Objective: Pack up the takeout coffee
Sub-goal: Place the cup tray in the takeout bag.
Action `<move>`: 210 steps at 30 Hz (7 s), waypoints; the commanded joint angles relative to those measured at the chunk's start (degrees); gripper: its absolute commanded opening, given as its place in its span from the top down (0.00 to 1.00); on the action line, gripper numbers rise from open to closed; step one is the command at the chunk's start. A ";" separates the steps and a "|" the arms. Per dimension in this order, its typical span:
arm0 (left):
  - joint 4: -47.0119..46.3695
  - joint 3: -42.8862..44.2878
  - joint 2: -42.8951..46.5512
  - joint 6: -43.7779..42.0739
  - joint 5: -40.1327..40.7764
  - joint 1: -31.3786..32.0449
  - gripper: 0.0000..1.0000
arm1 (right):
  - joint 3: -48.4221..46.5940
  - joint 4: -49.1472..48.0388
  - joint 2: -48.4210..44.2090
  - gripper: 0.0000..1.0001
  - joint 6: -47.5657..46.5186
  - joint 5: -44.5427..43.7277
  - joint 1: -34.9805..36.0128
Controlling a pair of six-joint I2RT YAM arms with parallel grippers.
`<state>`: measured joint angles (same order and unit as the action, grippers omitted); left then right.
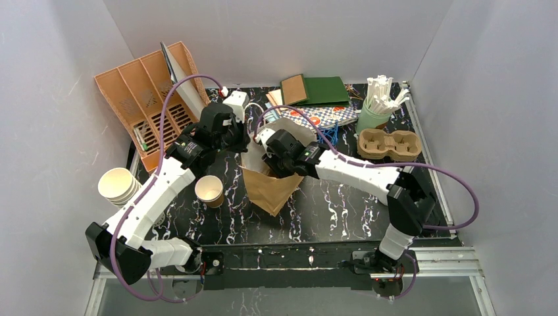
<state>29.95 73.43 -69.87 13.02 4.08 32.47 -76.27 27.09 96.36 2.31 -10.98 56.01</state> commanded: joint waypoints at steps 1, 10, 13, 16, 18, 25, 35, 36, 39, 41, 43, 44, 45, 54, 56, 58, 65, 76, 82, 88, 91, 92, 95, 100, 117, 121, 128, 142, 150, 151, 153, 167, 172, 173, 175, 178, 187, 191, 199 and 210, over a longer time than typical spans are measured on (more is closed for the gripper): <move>-2.69 -0.88 2.38 -1.81 2.46 -0.21 0.99 | -0.53 2.89 2.76 0.65 -1.01 0.00 0.67; -4.82 -3.12 5.64 -2.56 2.83 -0.21 0.99 | -2.22 6.73 7.53 0.66 -0.46 0.67 0.64; -5.24 -3.70 6.00 -2.47 2.37 -0.21 0.99 | -2.97 7.41 8.88 0.66 -0.13 0.06 0.63; -5.65 -4.21 6.23 -1.94 2.07 -0.21 1.00 | -3.03 7.23 9.50 0.66 -0.11 -0.52 0.66; -5.93 -4.40 6.39 -1.46 1.70 -0.21 1.00 | -2.86 6.91 9.83 0.66 -0.11 -0.55 0.68; -7.00 -4.91 6.66 -0.30 0.86 -0.21 1.00 | -1.42 4.91 11.78 0.65 -0.45 -0.31 1.44; -8.32 -4.65 6.94 -0.63 1.78 -0.21 1.00 | 2.06 3.08 15.22 0.65 -0.46 0.14 1.90; -8.38 -4.48 6.94 -0.79 1.98 -0.26 1.00 | 2.04 3.40 15.52 0.65 -0.46 0.28 1.89; -8.41 -3.95 6.72 -1.44 2.40 -0.21 1.00 | 1.26 5.25 15.61 0.64 0.05 0.51 1.91; -8.38 -3.74 6.67 -1.49 1.97 -0.21 1.00 | 0.43 6.30 14.77 0.63 0.28 0.41 1.91; -8.42 -3.93 6.67 -1.31 0.98 -0.21 1.00 | -0.87 7.88 14.19 0.63 0.59 0.18 1.89; -8.43 -4.00 6.75 -1.18 0.46 -0.21 1.00 | -1.81 8.93 14.01 0.63 0.85 0.03 1.90; -8.47 -4.14 6.82 -1.08 -0.07 -0.21 1.00 | -2.84 10.25 13.78 0.63 1.00 -0.01 1.85; -9.48 -4.28 7.97 -0.86 -4.07 -0.21 1.00 | -14.67 21.76 15.42 0.62 2.99 4.41 1.85; -9.61 -4.62 8.07 -0.88 -5.64 -0.21 1.00 | -16.43 23.68 16.17 0.62 3.41 5.69 1.91; -9.64 -4.89 8.17 -0.86 -5.80 -0.21 1.00 | -17.43 25.05 17.06 0.62 3.94 7.03 1.91; -9.60 -6.04 8.67 -1.22 -5.54 -0.21 1.00 | -18.51 27.01 16.99 0.59 5.32 8.43 1.83; 0.84 0.79 11.68 0.72 -3.06 -0.20 0.47 | -15.74 23.62 15.70 0.60 8.96 -2.09 1.83; 7.17 5.20 18.12 -0.26 -13.58 -0.19 0.39 | -15.36 21.91 14.70 0.60 9.88 -2.64 1.89; -3.83 -6.05 23.36 -3.33 -34.53 -0.15 0.52 | -13.65 20.25 13.66 0.60 10.00 -2.32 1.86; -8.70 -11.12 23.80 -4.78 -37.63 -0.19 0.54 | -12.90 19.73 13.31 0.61 9.90 -1.65 1.88; -9.47 -11.77 23.89 -5.94 -37.52 -0.15 0.54 | -12.74 19.63 13.19 0.61 9.88 -1.38 1.85; -10.41 -12.49 23.25 -9.35 -36.35 -0.12 0.53 | -12.42 19.40 13.07 0.61 9.82 -1.06 1.86; -15.48 -14.31 21.68 -11.79 -39.87 -0.12 0.57 | -12.41 19.38 13.02 0.61 9.67 -1.19 1.83; -16.28 -16.52 18.54 -11.23 -41.63 2.73 0.59 | -12.41 18.88 13.50 0.61 9.27 -1.27 1.91; -16.12 -16.96 17.94 -11.66 -37.56 6.00 0.54 | -12.33 18.83 13.76 0.61 9.28 -1.09 1.85; -11.30 -14.96 14.67 -16.27 -28.75 13.37 0.67 | -12.41 18.99 13.96 0.61 9.20 -1.04 1.84; -9.36 -14.04 13.06 -17.92 -27.68 18.49 1.00 | -14.83 21.39 16.36 0.61 9.86 0.90 1.74; -8.03 -13.22 12.06 -19.55 -24.75 22.70 1.00 | -16.97 23.52 15.94 0.59 11.02 1.88 1.20; -7.88 -13.01 12.04 -19.79 -24.24 22.99 1.00 | -17.13 23.82 16.09 0.59 11.05 1.73 1.19; -7.73 -12.53 12.26 -20.11 -23.49 23.29 1.00 | -16.97 24.01 16.50 0.59 10.92 0.94 1.21; -4.75 -6.48 18.70 -16.58 -17.36 23.34 0.60 | -8.45 18.03 15.52 0.61 8.67 -1.70 1.20; -0.46 -1.82 19.31 -9.07 -0.97 23.34 0.49 | -5.91 16.28 14.30 0.61 8.46 -1.56 1.19; 1.31 -0.57 18.57 -7.17 3.41 23.34 0.48 | -5.50 16.08 13.95 0.61 8.37 -1.50 1.18; 5.50 1.83 16.32 -4.35 10.06 23.34 0.48 | -5.06 15.68 13.38 0.62 8.23 -1.53 1.20; 12.73 5.58 11.67 0.01 18.41 23.34 0.42 | -4.35 14.83 12.50 0.62 7.98 -1.28 1.16; 16.65 9.19 4.22 6.95 33.59 23.25 0.28 | -4.03 14.13 11.84 0.62 7.49 -1.32 1.37; 16.77 10.49 3.16 8.73 37.23 22.38 0.28 | -3.68 13.91 11.67 0.62 7.54 -1.34 1.38; 13.12 8.37 1.30 8.84 24.49 8.96 0.46 | -3.89 13.60 11.99 0.62 7.54 -0.84 1.42; 5.81 5.15 -3.27 8.77 12.41 1.91 0.46 | -4.64 14.04 12.45 0.62 7.23 -0.81 1.47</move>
<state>38.89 79.33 -72.82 21.04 21.58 35.48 -81.14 38.57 109.12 10.37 -11.84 57.45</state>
